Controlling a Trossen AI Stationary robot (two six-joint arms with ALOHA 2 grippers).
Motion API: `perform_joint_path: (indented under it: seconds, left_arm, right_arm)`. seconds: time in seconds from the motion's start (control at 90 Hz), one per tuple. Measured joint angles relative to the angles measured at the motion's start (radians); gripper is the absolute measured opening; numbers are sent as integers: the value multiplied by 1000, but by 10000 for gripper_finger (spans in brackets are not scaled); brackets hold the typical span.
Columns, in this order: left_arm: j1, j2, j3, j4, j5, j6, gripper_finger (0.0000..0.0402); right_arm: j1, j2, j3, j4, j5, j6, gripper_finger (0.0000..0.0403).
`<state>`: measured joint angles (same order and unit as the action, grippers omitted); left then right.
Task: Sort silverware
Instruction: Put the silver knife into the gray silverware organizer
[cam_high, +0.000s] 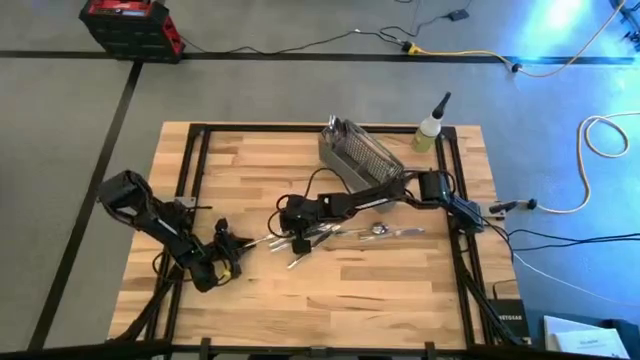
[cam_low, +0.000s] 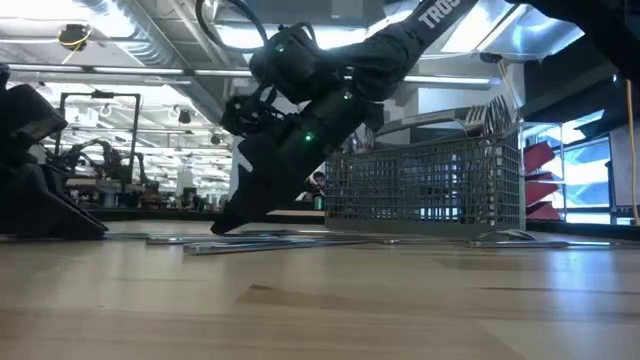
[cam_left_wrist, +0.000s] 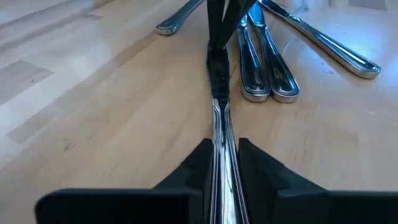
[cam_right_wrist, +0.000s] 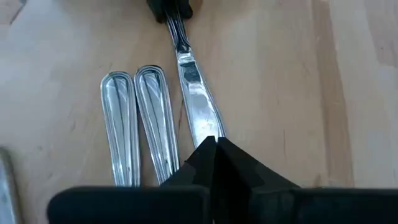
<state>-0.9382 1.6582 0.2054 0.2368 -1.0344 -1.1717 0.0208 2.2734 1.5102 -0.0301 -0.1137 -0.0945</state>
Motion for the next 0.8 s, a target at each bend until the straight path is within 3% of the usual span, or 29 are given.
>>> perform_joint_path:
  seconds: [0.189,0.367,0.578,0.8]
  left_arm:
    - [0,0,5,2,-7,-24,42]
    - [0,1,4,6,-16,-139,42]
    - [0,1,3,24,-18,-156,43]
    - [0,1,3,53,-16,-154,49]
  right_arm:
    - [31,-83,0,11,-20,-27,21]
    - [76,-114,0,7,42,-123,66]
    - [123,-115,0,4,228,-289,110]
    - [161,-113,0,7,358,-605,122]
